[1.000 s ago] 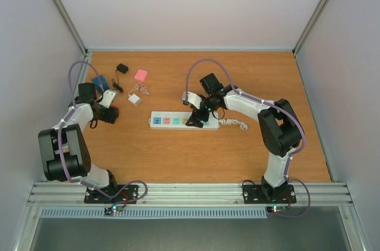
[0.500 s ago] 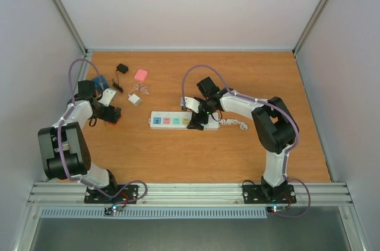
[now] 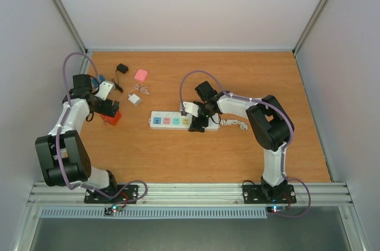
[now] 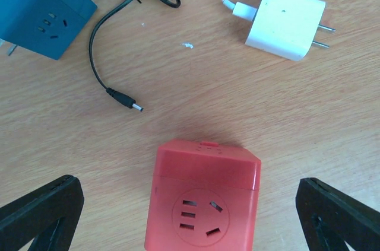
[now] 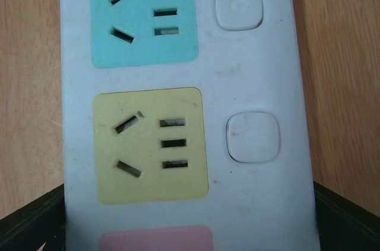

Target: Pull the plug off the socket

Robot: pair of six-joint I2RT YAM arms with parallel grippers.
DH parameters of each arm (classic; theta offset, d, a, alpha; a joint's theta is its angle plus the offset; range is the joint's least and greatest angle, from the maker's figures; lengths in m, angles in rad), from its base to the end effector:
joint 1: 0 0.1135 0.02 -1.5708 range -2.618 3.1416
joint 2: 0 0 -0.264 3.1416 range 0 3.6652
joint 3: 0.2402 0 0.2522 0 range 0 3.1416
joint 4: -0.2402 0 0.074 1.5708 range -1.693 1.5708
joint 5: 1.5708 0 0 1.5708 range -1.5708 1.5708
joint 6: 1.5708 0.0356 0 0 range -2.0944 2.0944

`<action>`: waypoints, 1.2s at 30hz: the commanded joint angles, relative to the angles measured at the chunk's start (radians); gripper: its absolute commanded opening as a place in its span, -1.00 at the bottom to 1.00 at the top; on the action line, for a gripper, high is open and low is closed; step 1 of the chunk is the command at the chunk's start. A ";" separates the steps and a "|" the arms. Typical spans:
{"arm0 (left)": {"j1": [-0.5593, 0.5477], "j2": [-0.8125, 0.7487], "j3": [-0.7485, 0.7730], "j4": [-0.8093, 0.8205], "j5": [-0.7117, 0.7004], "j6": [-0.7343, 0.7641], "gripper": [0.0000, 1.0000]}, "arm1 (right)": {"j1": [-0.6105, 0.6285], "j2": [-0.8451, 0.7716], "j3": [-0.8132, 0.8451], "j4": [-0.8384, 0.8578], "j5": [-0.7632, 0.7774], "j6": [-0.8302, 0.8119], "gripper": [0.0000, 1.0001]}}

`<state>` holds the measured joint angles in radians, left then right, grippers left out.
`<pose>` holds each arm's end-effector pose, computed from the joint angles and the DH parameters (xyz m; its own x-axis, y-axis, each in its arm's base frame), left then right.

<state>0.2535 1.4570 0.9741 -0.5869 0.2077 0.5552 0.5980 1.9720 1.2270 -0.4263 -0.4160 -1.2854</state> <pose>0.2798 0.0649 0.2197 -0.8003 0.3255 -0.5035 0.3205 0.9420 0.0995 0.3103 0.2288 0.1364 0.4044 -0.7865 -0.4667 -0.9121 -0.3097 -0.2684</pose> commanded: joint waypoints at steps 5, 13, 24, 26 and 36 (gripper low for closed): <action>0.006 -0.053 0.061 -0.004 0.049 0.012 0.99 | -0.021 0.008 0.001 -0.022 -0.003 0.065 0.52; 0.006 -0.026 0.126 0.021 0.060 0.014 0.99 | -0.119 -0.059 -0.079 -0.010 -0.002 0.117 0.41; 0.002 0.054 0.226 0.090 0.046 -0.091 0.99 | -0.325 -0.140 -0.187 -0.006 0.042 0.146 0.40; -0.006 0.072 0.246 0.088 0.046 -0.108 0.99 | -0.361 -0.157 -0.208 -0.002 0.046 0.151 0.40; -0.090 0.129 0.311 0.111 0.014 -0.140 0.99 | -0.556 -0.215 -0.283 0.048 0.058 0.269 0.41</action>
<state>0.1982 1.5703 1.2392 -0.5262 0.2340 0.4393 0.1219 1.7763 0.9737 -0.3763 -0.3969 -1.1118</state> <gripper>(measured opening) 0.996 0.872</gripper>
